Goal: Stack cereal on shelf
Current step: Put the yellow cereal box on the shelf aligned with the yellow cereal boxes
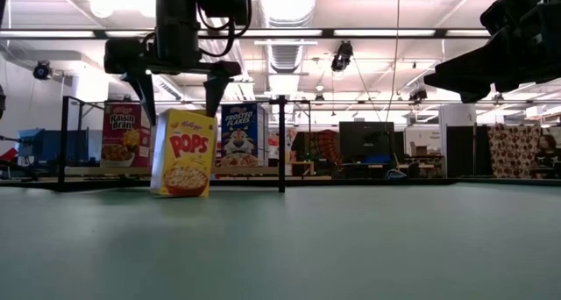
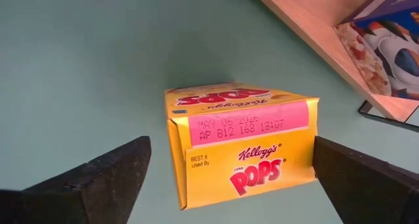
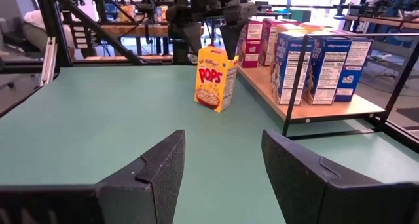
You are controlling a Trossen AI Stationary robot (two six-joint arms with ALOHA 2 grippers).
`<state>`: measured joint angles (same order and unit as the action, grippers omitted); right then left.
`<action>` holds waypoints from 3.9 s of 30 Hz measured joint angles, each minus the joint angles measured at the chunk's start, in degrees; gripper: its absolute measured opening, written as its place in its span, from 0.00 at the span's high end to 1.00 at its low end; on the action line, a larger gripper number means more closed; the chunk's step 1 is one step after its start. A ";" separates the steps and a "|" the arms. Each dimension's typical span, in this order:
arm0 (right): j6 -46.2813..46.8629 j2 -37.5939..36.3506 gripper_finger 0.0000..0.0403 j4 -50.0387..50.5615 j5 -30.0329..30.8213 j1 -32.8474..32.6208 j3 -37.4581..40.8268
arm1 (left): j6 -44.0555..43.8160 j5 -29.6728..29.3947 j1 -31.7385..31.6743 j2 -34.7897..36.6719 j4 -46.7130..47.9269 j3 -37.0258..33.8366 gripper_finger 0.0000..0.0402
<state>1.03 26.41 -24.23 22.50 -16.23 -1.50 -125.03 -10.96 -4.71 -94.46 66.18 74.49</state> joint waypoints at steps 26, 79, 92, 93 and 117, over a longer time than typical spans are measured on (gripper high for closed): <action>0.01 0.00 0.52 0.05 -0.02 0.00 0.00 | 0.95 -4.13 1.20 -0.28 1.68 0.97 0.06; 0.01 0.02 0.52 0.36 -0.02 -0.02 0.00 | 12.67 -16.95 1.27 -3.91 7.60 4.61 0.21; 0.01 0.02 0.52 0.37 -0.02 -0.02 0.00 | 28.57 -21.04 -5.51 0.68 8.81 4.51 0.21; 0.01 0.02 0.52 0.37 -0.02 -0.02 0.00 | 29.58 -20.95 -6.05 0.88 8.65 4.51 0.21; 0.00 0.02 0.52 0.39 -0.01 0.00 0.00 | 48.63 -12.46 -16.95 2.50 -1.39 0.53 0.21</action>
<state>1.03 26.44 -23.83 22.49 -16.23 -1.50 -76.41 -23.41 -21.66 -91.96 64.78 75.02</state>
